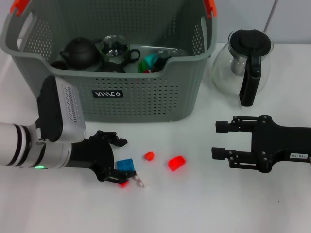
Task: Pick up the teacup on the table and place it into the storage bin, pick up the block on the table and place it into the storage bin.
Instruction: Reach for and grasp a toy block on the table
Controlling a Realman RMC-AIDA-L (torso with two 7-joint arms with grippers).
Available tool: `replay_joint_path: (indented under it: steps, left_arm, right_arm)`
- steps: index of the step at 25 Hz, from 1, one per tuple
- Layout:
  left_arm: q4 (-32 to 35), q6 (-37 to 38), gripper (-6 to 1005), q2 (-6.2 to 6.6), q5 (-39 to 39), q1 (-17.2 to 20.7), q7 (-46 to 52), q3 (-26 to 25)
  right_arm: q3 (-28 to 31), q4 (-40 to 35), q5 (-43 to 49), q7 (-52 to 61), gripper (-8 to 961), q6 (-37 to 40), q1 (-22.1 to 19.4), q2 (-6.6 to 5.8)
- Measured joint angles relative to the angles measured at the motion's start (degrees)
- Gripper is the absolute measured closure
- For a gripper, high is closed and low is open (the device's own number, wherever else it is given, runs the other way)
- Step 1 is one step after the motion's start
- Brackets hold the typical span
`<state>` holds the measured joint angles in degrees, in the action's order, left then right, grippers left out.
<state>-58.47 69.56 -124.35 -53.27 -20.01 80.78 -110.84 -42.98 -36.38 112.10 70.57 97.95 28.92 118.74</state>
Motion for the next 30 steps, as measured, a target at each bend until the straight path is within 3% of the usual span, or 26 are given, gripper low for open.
replay_joint_path:
  steps: [8, 24, 27, 30]
  left_arm:
    - [-0.07, -1.7, 158, 0.16, 0.05, 0.5, -0.07, -0.49]
    - [-0.26, -1.21, 274, 0.13, 1.59, 0.26, 1.58, 0.1]
    - [-0.46, -0.52, 494, 0.31, 2.56, -0.41, 3.56, -0.11]
    - [-0.54, 0.0, 549, 0.33, 3.85, -1.04, 4.9, -0.42]
  right_arm:
    - [0.0, 0.0, -0.28, 0.0, 266, 0.01, 0.0, -0.08]
    - [0.0, 0.0, -0.31, 0.0, 265, 0.04, 0.18, -0.12]
    - [0.0, 0.0, -0.31, 0.0, 265, 0.11, 0.18, -0.18]
    - [0.0, 0.0, -0.31, 0.0, 265, 0.24, 0.17, -0.2]
